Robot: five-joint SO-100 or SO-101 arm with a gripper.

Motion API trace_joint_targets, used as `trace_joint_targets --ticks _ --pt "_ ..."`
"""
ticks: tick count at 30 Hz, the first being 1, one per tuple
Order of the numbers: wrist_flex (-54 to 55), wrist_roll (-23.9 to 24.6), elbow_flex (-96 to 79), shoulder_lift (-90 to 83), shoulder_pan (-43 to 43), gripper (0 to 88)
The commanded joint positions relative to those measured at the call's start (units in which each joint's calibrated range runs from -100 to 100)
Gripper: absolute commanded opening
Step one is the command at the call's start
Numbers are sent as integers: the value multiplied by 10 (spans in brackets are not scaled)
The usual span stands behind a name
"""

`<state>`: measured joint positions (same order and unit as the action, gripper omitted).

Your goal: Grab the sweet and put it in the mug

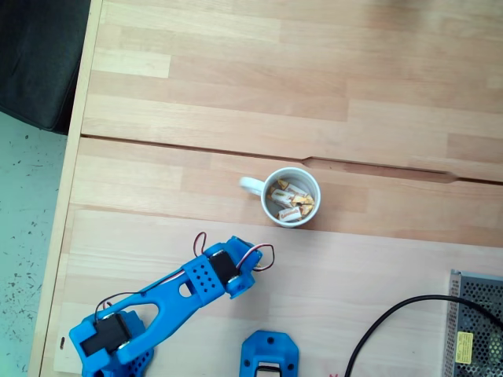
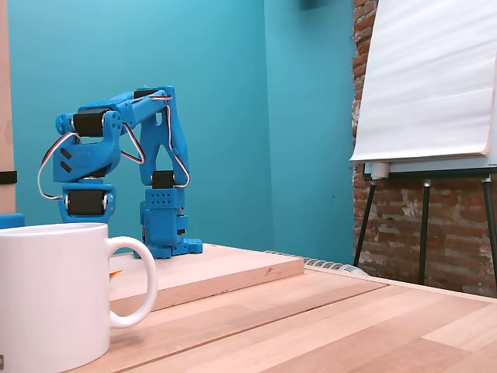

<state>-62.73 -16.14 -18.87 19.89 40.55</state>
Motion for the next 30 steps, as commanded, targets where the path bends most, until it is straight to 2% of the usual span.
trace_joint_targets --ticks 1,30 --pt "4 -3 24 -6 7 118" --pt "-3 19 34 -18 8 117"
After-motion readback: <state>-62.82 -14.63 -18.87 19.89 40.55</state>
